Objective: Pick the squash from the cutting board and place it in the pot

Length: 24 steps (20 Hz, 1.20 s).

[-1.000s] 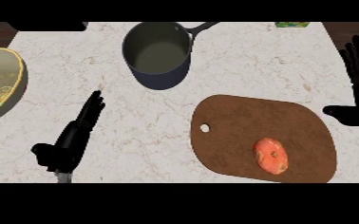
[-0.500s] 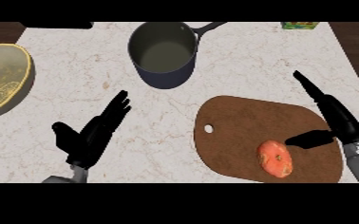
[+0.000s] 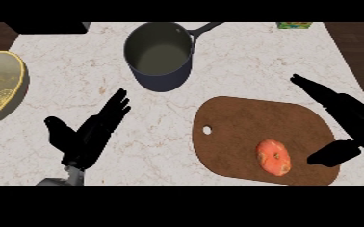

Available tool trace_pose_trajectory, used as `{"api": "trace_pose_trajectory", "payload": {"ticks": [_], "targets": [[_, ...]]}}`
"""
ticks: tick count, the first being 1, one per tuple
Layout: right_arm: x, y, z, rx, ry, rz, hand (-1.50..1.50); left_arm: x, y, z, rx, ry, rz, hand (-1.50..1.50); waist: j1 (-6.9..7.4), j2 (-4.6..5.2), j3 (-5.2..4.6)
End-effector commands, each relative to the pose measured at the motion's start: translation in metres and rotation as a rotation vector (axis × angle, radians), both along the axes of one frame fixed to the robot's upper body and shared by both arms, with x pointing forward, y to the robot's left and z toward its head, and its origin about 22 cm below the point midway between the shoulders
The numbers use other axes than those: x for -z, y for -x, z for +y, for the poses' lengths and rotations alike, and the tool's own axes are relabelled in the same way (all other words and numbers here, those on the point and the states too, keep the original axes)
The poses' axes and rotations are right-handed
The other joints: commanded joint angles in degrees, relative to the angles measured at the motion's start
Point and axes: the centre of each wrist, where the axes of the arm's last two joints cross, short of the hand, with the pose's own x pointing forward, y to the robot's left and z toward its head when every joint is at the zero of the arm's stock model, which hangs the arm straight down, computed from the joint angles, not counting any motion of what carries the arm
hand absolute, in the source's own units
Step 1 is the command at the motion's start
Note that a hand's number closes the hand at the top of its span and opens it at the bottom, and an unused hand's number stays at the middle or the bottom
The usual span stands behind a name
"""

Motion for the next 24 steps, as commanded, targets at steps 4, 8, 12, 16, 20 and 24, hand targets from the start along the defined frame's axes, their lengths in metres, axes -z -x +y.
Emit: {"api": "trace_pose_trajectory", "payload": {"ticks": [4, 8, 12, 16, 20, 24], "targets": [[-0.073, 0.031, 0.019, -0.017, 0.087, 0.184, -1.50, -0.004, 0.001, 0.005, -0.020, -0.002, -0.001, 0.00, -0.62, -0.15, -0.04], [-0.105, 0.042, 0.036, 0.068, 0.103, 0.235, -1.50, -0.003, -0.010, 0.011, 0.000, -0.008, 0.004, 0.00, -0.45, 0.00, -0.04], [-0.092, 0.044, 0.063, 0.112, 0.051, 0.292, -1.50, -0.011, 0.003, 0.000, 0.004, 0.004, 0.013, 0.00, 0.74, 0.16, 0.02], [-0.072, 0.034, 0.069, 0.102, 0.023, 0.301, -1.50, 0.002, -0.001, 0.001, 0.009, 0.018, 0.000, 0.00, 0.67, 0.25, 0.06], [-0.058, 0.047, 0.088, 0.086, 0.038, 0.319, -1.50, -0.019, -0.003, -0.003, 0.028, 0.010, 0.008, 0.00, 0.62, 0.22, 0.07], [-0.043, 0.060, 0.089, 0.076, 0.094, 0.316, -1.50, -0.006, -0.001, 0.010, 0.023, 0.004, -0.003, 0.00, 0.39, 0.17, 0.08]]}}
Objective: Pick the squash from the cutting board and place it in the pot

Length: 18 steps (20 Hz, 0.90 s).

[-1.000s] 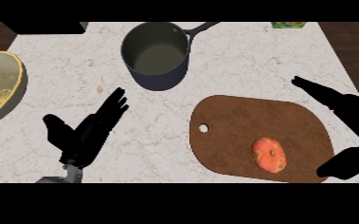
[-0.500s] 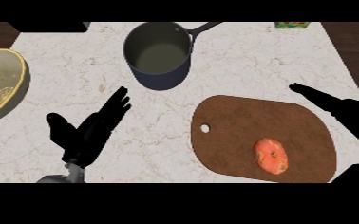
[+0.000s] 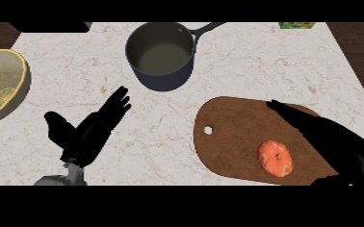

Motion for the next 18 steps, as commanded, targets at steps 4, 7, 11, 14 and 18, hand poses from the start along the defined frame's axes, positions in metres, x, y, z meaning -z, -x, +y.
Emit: {"api": "trace_pose_trajectory", "payload": {"ticks": [4, 7, 11, 14, 18], "targets": [[0.034, 0.007, 0.007, 0.019, 0.142, -0.020, -1.50, 0.008, 0.003, -0.012, -0.001, -0.019, -0.009, 0.00, -0.09, 0.01, 0.03], [0.038, 0.002, 0.018, 0.038, 0.202, -0.033, -1.50, 0.018, 0.003, 0.014, -0.004, 0.001, 0.012, 0.00, 0.17, 0.06, 0.00], [0.042, 0.009, -0.009, 0.035, 0.199, -0.007, -1.50, 0.025, 0.019, 0.005, -0.007, -0.016, 0.016, 0.00, -0.06, -0.01, 0.02], [0.061, 0.007, -0.014, 0.027, 0.219, 0.008, -1.50, 0.012, -0.004, 0.009, -0.021, 0.007, 0.014, 0.00, -0.17, 0.02, 0.03], [0.069, 0.003, -0.019, 0.024, 0.217, 0.021, -1.50, -0.003, -0.002, 0.001, 0.003, 0.008, 0.010, 0.00, -0.09, 0.00, 0.04]]}}
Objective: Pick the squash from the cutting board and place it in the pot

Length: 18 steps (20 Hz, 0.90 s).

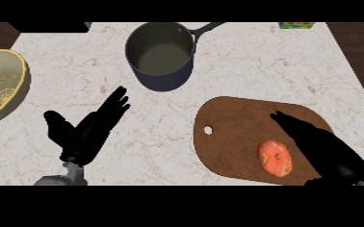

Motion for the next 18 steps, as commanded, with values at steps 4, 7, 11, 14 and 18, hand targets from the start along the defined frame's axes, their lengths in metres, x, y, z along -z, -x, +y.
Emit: {"api": "trace_pose_trajectory", "payload": {"ticks": [4, 7, 11, 14, 18], "targets": [[0.025, -0.010, 0.000, -0.001, 0.029, 0.017, -1.50, 0.007, -0.013, -0.006, -0.001, -0.009, -0.004, 0.00, -0.03, 0.04, 0.00], [0.037, -0.005, 0.013, 0.021, 0.030, 0.018, -1.50, -0.013, 0.008, 0.005, 0.002, -0.011, -0.009, 0.00, 0.19, -0.01, 0.01], [0.024, -0.002, -0.001, 0.010, 0.042, 0.029, -1.50, -0.004, 0.008, -0.023, -0.003, -0.001, -0.007, 0.00, -0.02, -0.02, 0.00], [0.043, -0.024, -0.004, 0.028, 0.035, 0.030, -1.50, -0.001, 0.008, 0.008, 0.002, -0.012, -0.001, 0.00, 0.16, 0.02, 0.00], [0.039, -0.036, 0.007, 0.008, 0.042, 0.051, -1.50, 0.011, 0.004, -0.006, -0.007, -0.009, -0.007, 0.00, 0.17, 0.05, -0.01]]}}
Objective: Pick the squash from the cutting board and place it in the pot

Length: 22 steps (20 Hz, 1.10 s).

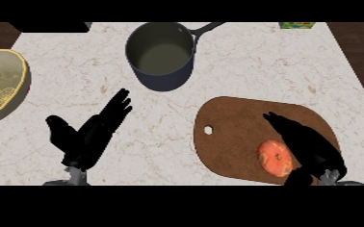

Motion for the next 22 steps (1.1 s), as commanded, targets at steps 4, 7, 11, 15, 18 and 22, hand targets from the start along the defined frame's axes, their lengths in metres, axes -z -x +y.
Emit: {"api": "trace_pose_trajectory", "payload": {"ticks": [4, 7, 11, 15, 18, 22], "targets": [[0.017, -0.008, -0.008, 0.018, 0.001, 0.010, -1.50, 0.008, 0.005, -0.009, 0.024, 0.025, -0.011, 0.00, -0.01, 0.00, -0.02], [0.025, -0.010, -0.017, 0.001, -0.054, 0.029, 1.50, -0.014, -0.012, 0.024, 0.002, 0.003, -0.005, 0.00, -0.02, 0.01, -0.01], [0.033, -0.013, -0.005, -0.119, -0.118, 0.017, 1.50, -0.005, 0.008, 0.007, 0.003, -0.006, 0.012, 0.00, 0.16, -0.01, 0.00], [0.030, -0.008, 0.004, -0.118, -0.122, -0.042, 1.50, -0.005, -0.001, 0.014, 0.010, 0.002, 0.008, 0.00, 0.03, -0.01, -0.01], [0.039, 0.020, -0.007, -0.132, -0.091, -0.046, 1.50, 0.013, 0.013, -0.009, 0.001, 0.012, -0.014, 0.00, -0.19, -0.07, -0.02], [0.016, -0.067, -0.042, -0.242, -0.115, -0.069, 1.50, 0.002, 0.002, 0.003, 0.035, 0.001, 0.011, 0.00, 1.36, 0.30, 0.03]]}}
